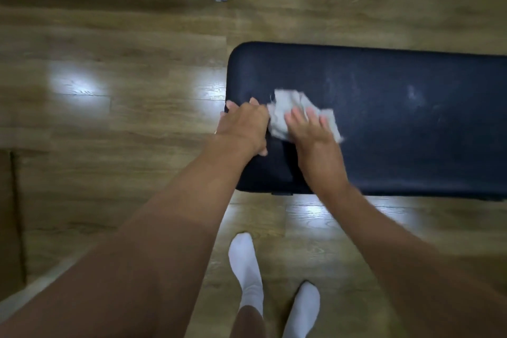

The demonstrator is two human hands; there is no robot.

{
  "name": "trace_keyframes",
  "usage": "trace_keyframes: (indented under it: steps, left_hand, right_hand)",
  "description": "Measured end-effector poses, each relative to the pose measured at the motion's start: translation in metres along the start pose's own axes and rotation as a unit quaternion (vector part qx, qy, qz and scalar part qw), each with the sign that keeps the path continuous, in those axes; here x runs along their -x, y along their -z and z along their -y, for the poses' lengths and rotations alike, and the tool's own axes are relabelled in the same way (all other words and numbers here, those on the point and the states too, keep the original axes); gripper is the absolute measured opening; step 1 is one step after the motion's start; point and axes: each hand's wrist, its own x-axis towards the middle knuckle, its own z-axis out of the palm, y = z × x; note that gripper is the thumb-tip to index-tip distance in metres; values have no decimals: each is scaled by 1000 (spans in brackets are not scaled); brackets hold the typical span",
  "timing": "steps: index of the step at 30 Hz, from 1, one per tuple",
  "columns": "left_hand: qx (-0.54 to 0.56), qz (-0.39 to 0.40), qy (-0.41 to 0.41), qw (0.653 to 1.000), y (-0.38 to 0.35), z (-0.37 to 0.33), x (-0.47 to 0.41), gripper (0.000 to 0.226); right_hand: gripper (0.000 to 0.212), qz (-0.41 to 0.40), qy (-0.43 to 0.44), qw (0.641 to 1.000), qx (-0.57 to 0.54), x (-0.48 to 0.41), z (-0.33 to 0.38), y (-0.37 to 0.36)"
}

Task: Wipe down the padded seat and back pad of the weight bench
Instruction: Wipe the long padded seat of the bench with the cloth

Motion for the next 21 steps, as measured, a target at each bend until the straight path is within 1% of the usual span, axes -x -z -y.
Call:
trace_keyframes:
  steps: [2,3,5,7,9,11,13,14,16,17,21]
  left_hand:
    - [-41,10,3,999,-8,-2,-1,98]
    - [-53,8,8,999,-12,-2,-2,101]
    - [-60,-7,21,998,-18,-4,-4,101]
    - [-58,-15,23,998,-22,-4,-9,99]
    - [-62,-5,22,998,-23,-3,-14,103]
    - [-67,-2,17,998,-21,-3,-17,101]
    - [-73,-1,21,997,-19,-4,-19,101]
    - [-73,1,26,997,-18,-6,-19,101]
    - [-69,4,33,997,-17,-10,-18,102]
    - [-70,5,36,997,-16,-12,-17,101]
    - [-69,10,45,997,-14,-13,-16,97]
  right_hand:
    - [64,4,9,999,-48,70,-2,-5]
    - [68,19,22,998,-61,90,-5,-6]
    - [73,39,48,995,-79,92,-15,-6]
    - [72,42,59,997,-40,43,-20,4]
    - [67,38,26,999,-28,-29,-30,10]
    - [60,34,-2,999,-6,-96,-41,19]
    - [51,23,-17,1000,-8,-134,-48,22]
    - [47,10,-20,1000,-4,-135,-47,22]
    - [45,-22,-20,1000,-8,-103,-44,14]
    - [48,-22,-20,999,-16,-72,-41,6]
    - [74,10,-3,999,-35,81,-31,-15]
